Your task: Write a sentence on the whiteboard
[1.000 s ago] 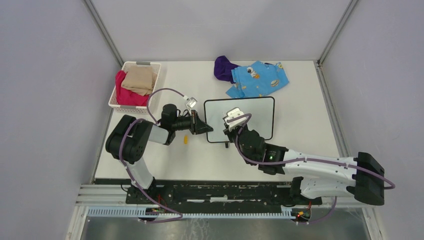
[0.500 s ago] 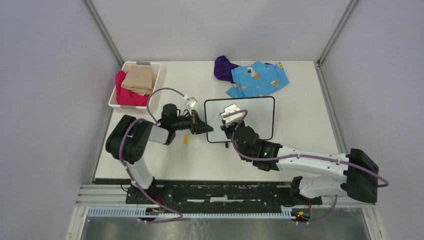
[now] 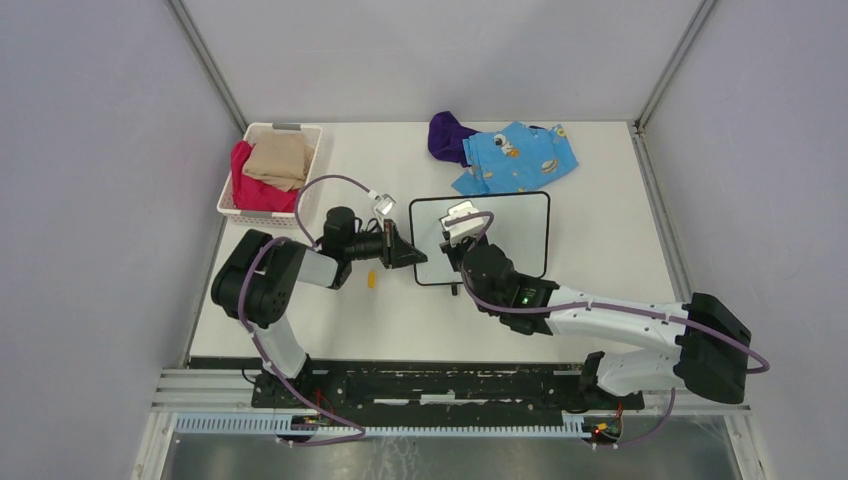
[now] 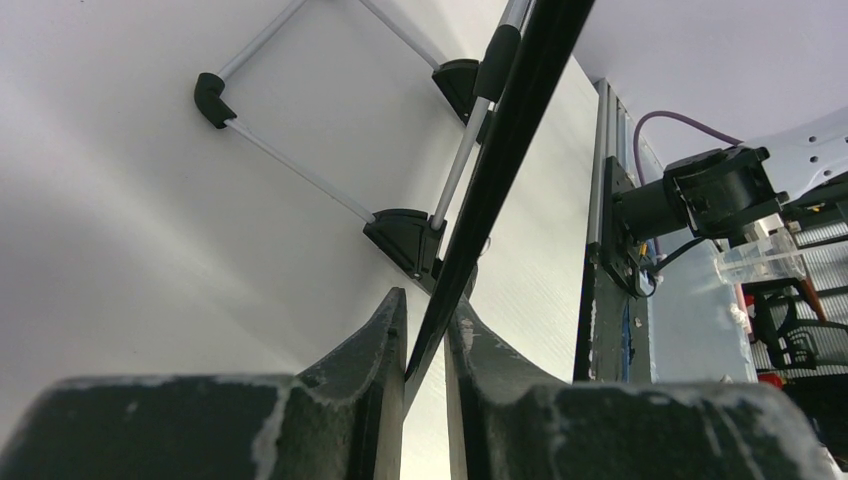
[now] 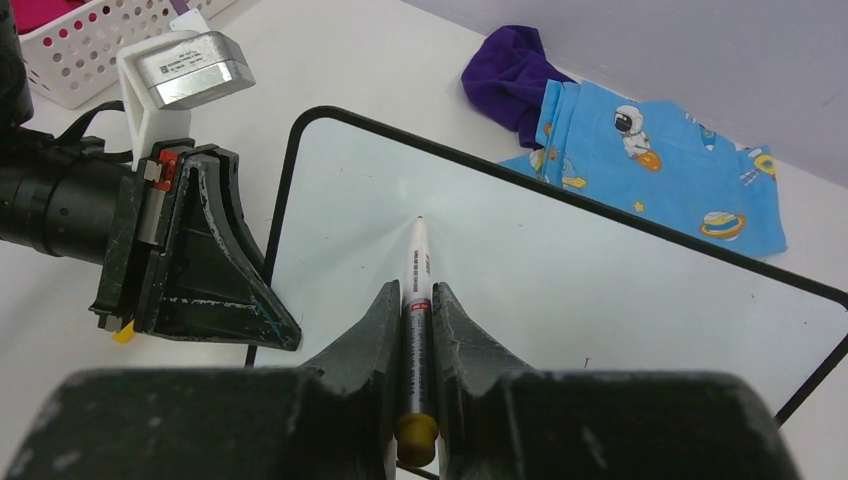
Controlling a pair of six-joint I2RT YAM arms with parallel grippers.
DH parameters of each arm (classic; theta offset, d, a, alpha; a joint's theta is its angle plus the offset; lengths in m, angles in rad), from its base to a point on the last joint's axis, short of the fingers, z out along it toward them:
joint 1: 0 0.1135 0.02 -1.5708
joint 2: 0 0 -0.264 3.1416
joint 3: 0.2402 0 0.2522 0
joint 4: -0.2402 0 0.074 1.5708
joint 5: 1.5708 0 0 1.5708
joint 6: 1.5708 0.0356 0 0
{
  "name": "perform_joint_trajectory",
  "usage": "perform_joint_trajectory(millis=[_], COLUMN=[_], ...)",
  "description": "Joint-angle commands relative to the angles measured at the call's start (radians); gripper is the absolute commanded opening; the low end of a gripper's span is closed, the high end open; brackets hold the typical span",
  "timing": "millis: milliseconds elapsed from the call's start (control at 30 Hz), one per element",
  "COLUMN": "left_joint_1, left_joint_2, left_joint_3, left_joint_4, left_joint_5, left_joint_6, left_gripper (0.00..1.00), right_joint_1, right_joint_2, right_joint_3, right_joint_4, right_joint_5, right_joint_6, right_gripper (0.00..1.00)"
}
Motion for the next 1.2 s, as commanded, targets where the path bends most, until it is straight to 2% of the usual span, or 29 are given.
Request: perform_joint_trajectory(millis=[0, 1167], left_joint_1=[-0.004, -0.008], left_joint_2=[-0.022, -0.026], left_joint_3=[0.024, 0.028], left_joint_4=[-0.016, -0.036], left_joint_5=[-0.008, -0.010], left_joint_6=[0.048, 0.061], left_gripper=[0.21, 0.17], right_joint_1=[-0.012, -0.042], right_joint_2=[0.011, 0.053], right_joint_3=[0.050, 0.053], right_joint_4=[0.056, 0.016], right_joint_5=[-0.009, -0.076], right_joint_6=[0.017, 0.035], right_gripper=[0.00, 0.00])
